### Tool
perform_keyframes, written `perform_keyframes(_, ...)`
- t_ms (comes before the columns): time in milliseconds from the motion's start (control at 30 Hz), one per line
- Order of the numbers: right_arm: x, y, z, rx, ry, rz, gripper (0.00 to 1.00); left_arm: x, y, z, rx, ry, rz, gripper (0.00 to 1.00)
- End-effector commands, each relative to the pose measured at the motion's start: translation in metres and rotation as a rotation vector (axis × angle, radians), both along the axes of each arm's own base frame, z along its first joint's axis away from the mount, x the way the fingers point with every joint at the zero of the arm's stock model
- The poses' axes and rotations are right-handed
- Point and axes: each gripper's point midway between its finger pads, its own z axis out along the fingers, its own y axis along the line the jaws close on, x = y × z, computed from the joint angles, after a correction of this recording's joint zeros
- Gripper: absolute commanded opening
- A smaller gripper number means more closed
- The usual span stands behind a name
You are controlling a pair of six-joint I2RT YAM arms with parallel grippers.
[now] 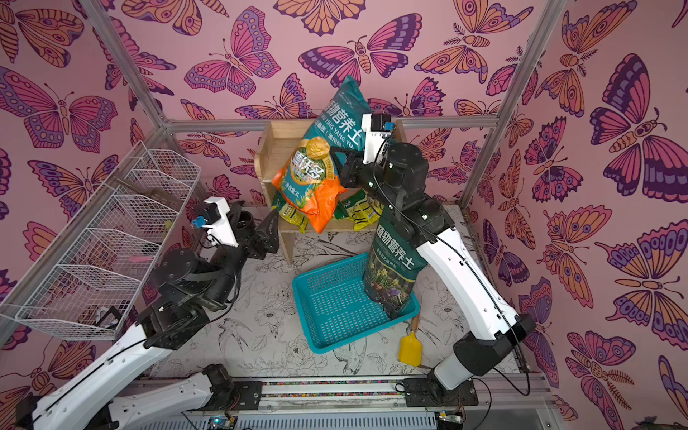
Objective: Take down the fertilizer bag from the shelf
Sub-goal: Pick up the fertilizer bag from the shelf, then place the fertilizer bag in the storage box.
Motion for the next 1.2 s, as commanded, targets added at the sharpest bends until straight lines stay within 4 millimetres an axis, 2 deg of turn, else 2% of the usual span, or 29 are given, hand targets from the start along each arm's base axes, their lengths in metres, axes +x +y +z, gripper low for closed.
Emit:
perform_keyframes(0, -0.079, -0.040, 0.086, 0.080, -0.241, 0.048, 0.00, 0.007, 0.016, -0.011, -0.029, 0.037, 0.078, 1.00)
perform_keyframes(100, -0.091, -0.039, 0.055, -0.017, -0.190, 0.054, 0.00, 0.010, 0.027, -0.015, -0.058, 0.048, 0.110, 1.00)
perform_keyframes(200, -0.093, -0.042, 0.019, -0.081, -0.115, 0.052, 0.00, 0.010, 0.038, -0.015, -0.081, 0.049, 0.141, 1.00)
perform_keyframes(333, -0.086, -0.040, -0.048, -0.168, 0.001, 0.040, 0.00, 0.009, 0.049, -0.020, -0.118, 0.056, 0.173, 1.00)
perform_keyframes(433, -0.086, -0.033, -0.091, -0.229, 0.043, 0.053, 0.00, 0.011, 0.048, -0.028, -0.126, 0.080, 0.168, 1.00)
perform_keyframes(533, -0.085, -0.029, -0.121, -0.305, 0.012, 0.008, 0.00, 0.013, 0.044, -0.034, -0.126, 0.101, 0.152, 1.00)
perform_keyframes(967, -0.069, -0.050, -0.191, -0.414, -0.051, -0.177, 0.00, 0.015, 0.035, -0.038, -0.121, 0.112, 0.114, 1.00)
perform_keyframes(1167, -0.059, -0.053, -0.224, -0.489, -0.118, -0.226, 0.00, 0.016, 0.032, -0.040, -0.121, 0.118, 0.104, 1.00)
